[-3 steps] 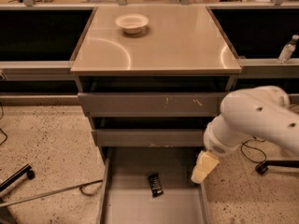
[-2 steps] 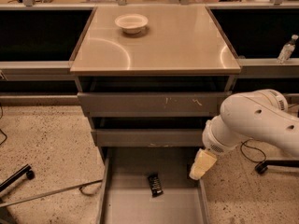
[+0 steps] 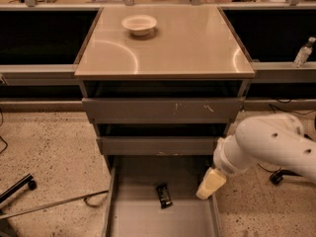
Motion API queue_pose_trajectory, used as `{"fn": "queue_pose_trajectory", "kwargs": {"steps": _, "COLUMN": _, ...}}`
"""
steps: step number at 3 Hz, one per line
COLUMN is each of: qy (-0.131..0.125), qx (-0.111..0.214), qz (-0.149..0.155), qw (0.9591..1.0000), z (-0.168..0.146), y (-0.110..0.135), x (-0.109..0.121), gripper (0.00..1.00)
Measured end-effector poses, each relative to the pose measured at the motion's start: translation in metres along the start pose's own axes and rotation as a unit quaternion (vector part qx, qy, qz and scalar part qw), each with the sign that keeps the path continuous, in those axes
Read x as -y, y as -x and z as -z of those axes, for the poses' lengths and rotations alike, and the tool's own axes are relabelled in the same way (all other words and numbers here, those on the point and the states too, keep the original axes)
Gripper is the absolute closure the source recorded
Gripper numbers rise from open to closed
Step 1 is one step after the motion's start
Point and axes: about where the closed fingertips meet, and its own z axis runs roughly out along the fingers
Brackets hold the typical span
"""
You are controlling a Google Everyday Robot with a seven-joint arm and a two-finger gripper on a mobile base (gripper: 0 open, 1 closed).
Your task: Pick rxbar chocolate from bottom drawer and place on counter
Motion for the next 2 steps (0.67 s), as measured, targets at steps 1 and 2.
{"fn": "queue_pose_trajectory", "kwargs": {"steps": 1, "qy": 0.045, "qx": 0.029, "qz": -0.066, "qw": 0.9964, "z": -0.076, "y": -0.023, "x": -0.050, "gripper": 0.00}}
{"fn": "queue_pose_trajectory", "kwargs": {"steps": 2, "qy": 0.075, "qx": 0.039, "qz": -0.122, "qw": 0.9890, "z": -0.151, "y": -0.034, "x": -0.084, "gripper": 0.00}}
